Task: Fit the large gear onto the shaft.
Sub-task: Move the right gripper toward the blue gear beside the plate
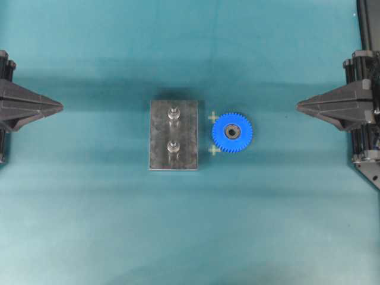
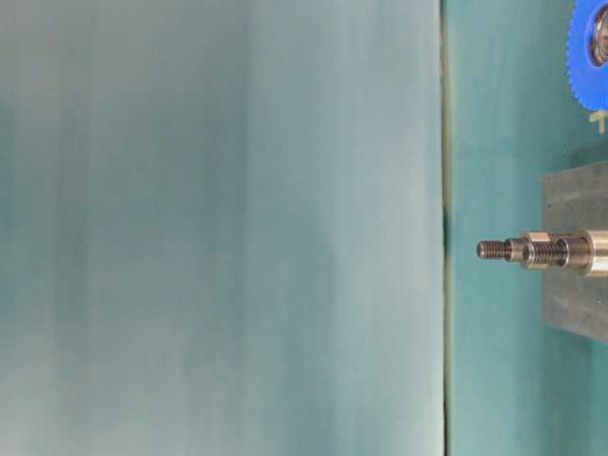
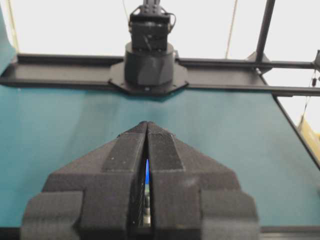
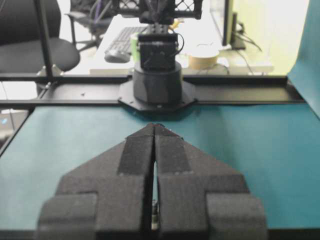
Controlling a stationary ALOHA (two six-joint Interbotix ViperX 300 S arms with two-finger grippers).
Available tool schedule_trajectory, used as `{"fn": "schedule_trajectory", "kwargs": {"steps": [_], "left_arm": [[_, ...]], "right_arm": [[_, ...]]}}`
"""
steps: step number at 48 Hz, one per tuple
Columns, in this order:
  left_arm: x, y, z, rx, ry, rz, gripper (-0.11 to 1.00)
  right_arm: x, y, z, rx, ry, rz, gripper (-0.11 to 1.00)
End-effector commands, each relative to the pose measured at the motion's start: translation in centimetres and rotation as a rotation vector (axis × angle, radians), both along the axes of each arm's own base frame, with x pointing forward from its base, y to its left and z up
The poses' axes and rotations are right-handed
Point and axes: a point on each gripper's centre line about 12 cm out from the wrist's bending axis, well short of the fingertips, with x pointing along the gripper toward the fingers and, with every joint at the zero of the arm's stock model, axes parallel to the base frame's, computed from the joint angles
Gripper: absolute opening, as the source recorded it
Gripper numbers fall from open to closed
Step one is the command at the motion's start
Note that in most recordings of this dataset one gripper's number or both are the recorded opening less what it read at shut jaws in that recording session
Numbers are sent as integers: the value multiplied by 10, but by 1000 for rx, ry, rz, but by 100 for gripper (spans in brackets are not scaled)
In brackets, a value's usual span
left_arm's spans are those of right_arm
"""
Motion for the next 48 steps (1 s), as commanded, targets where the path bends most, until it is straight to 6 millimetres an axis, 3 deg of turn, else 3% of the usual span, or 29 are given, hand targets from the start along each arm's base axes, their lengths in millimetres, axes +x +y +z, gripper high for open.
{"fn": "schedule_trajectory", "kwargs": {"steps": [1,10,26,48], "left_arm": [[14,1,2,-28,31,0,0],[46,1,-5,-42,118,1,0],[71,3,-37,-37,403,15,0],[77,3,-58,-17,560,15,0]], "right_arm": [[3,-4,-4,9,17,-22,1],[5,-11,-34,210,337,-71,1],[16,-20,-48,251,680,-119,1],[84,-43,-98,238,1031,-180,1]]}}
